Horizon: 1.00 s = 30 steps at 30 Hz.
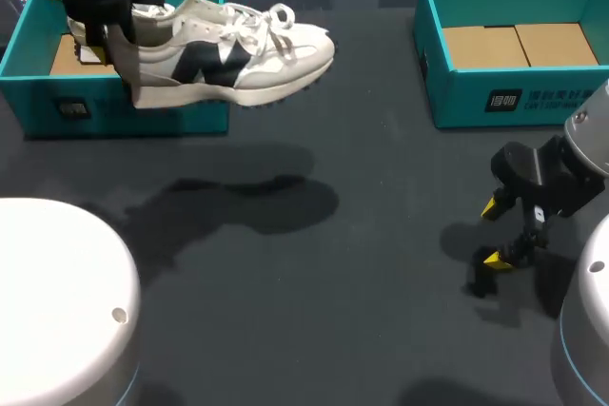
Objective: Take the shoe out of the shoebox, open the shoe tongue, remove and reinsert the insole, then place the shoe into the shoebox
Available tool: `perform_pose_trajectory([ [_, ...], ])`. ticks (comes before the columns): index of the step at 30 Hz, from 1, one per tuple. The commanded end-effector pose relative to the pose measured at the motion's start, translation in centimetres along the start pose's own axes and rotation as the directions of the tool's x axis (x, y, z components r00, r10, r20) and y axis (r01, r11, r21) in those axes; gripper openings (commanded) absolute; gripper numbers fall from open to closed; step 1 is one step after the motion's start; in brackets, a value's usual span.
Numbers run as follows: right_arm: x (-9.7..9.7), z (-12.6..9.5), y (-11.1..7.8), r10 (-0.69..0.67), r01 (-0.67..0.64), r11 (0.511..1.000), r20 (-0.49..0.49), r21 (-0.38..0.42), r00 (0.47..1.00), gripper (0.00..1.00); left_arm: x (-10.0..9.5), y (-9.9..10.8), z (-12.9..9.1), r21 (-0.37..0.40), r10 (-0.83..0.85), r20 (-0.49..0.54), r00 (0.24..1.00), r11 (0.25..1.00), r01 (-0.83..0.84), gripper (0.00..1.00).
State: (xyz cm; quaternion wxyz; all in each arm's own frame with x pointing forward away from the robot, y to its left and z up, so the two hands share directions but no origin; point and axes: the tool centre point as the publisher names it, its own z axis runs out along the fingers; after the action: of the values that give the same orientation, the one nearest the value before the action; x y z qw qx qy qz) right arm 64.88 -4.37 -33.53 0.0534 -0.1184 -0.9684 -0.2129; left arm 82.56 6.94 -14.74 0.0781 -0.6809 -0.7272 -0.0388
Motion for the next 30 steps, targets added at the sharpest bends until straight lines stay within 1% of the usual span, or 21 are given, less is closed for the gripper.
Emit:
perform_pose_trajectory([
  [1,0.1,0.1,0.0,0.0,0.0,1.0,0.002,0.001,1.0,1.0,-2.2,-4.0,1.0,-0.101,0.004,-0.025,1.0,0.995,-0.006,0.0],
  [6,0.1,0.1,0.0,0.0,0.0,1.0,0.002,0.001,1.0,1.0,-4.7,-6.6,1.9,-0.086,0.022,-0.046,0.999,0.996,-0.026,0.0],
  [11,0.1,0.1,0.0,0.0,0.0,1.0,0.002,0.001,1.0,1.0,-6.5,-8.3,2.5,-0.053,0.032,-0.05,0.998,0.998,-0.035,0.0],
  [24,0.1,0.1,0.0,0.0,0.0,1.0,0.002,0.001,1.0,1.0,-6.5,-8.3,2.5,-0.053,0.032,-0.05,0.998,0.998,-0.035,0.0],
  [27,0.1,0.1,0.0,0.0,0.0,1.0,0.002,0.001,1.0,1.0,-8.1,-9.1,4.6,-0.084,0.041,-0.055,0.998,0.995,-0.046,0.0],
  [30,0.1,0.1,0.0,0.0,0.0,1.0,0.002,0.001,1.0,1.0,-10.0,-9.9,6.7,-0.085,0.05,-0.069,0.996,0.995,-0.055,0.0],
])
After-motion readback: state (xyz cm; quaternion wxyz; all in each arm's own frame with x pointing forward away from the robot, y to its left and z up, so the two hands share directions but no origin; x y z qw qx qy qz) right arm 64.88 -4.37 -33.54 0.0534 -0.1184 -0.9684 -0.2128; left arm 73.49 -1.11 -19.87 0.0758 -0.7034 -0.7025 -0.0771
